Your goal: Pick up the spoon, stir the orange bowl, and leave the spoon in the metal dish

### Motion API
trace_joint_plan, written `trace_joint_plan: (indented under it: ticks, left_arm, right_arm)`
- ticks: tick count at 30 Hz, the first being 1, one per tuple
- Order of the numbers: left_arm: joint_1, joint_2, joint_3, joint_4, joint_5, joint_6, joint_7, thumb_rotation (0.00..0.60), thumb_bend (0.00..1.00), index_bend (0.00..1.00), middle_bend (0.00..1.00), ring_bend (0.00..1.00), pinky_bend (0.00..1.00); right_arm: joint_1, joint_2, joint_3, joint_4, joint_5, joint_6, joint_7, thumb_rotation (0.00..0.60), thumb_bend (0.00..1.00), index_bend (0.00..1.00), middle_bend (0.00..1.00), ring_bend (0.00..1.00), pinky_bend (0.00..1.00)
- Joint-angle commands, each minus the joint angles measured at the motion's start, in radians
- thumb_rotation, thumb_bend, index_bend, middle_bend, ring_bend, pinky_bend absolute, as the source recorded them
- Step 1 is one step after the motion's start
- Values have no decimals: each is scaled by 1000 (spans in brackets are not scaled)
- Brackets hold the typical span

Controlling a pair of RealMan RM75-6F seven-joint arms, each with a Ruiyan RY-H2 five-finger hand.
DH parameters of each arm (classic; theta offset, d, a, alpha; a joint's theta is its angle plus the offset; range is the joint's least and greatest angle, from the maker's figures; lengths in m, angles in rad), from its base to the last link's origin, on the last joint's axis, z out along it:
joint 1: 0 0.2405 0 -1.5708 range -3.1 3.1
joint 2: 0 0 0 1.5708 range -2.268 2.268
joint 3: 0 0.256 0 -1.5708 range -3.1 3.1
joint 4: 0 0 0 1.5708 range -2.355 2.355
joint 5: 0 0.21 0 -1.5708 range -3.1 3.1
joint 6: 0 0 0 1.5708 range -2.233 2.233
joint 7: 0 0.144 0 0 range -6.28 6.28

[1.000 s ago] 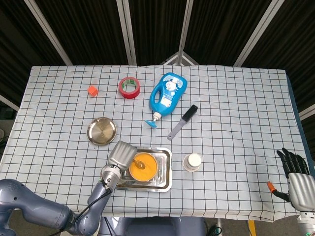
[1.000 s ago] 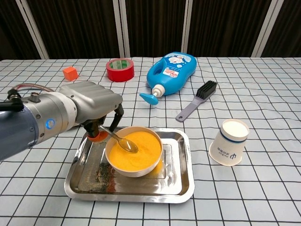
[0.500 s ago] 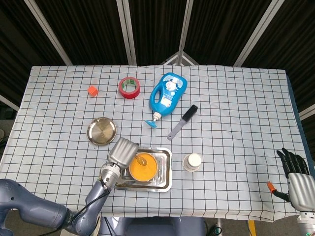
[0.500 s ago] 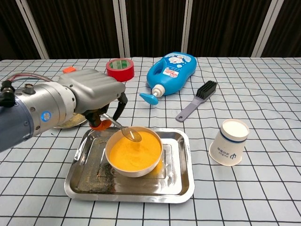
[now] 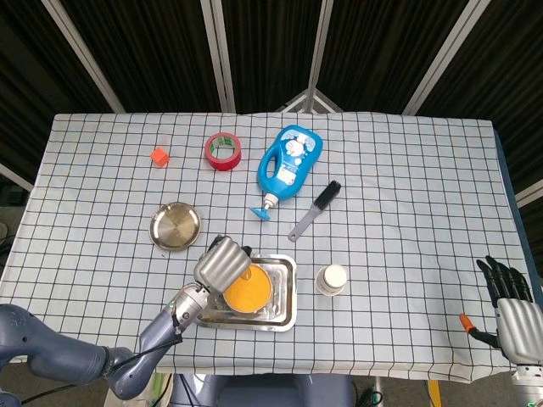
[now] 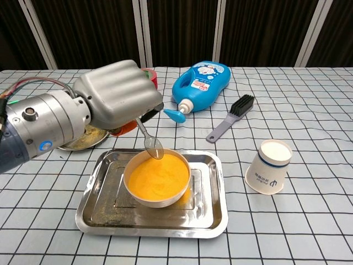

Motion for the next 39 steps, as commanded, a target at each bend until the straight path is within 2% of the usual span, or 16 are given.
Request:
trace_joint_plan:
  ticks: [1, 6, 18, 32, 39]
  left_arm:
    - [-27, 14, 42, 46, 81, -39, 48, 600, 646, 797, 1000, 1000, 1000]
    - [-40, 19, 44, 70, 140, -71, 75, 600, 647, 797, 1000, 1000, 1000]
    - [-30, 6, 42, 112, 187, -128, 108, 600, 650, 797, 1000, 1000, 1000]
    - [7, 27, 41, 143, 216, -159, 102, 600, 651, 797, 1000, 1000, 1000]
    - [25, 33, 18, 151, 220, -170, 74, 600, 650, 797, 1000, 1000, 1000]
  right_arm:
    - [0, 0, 0, 1, -1, 1, -1, 600, 311, 0, 0, 0, 0]
    - [0, 1, 0, 0, -1, 1, 2, 600, 312, 0, 0, 0, 0]
    - [0, 1, 0, 0, -1, 0, 4, 600, 312, 0, 0, 0, 0]
    - [1, 3, 0, -3, 1, -3, 6, 600, 312, 0, 0, 0, 0]
    - [1, 4, 0, -7, 5, -6, 7, 600, 311, 0, 0, 0, 0]
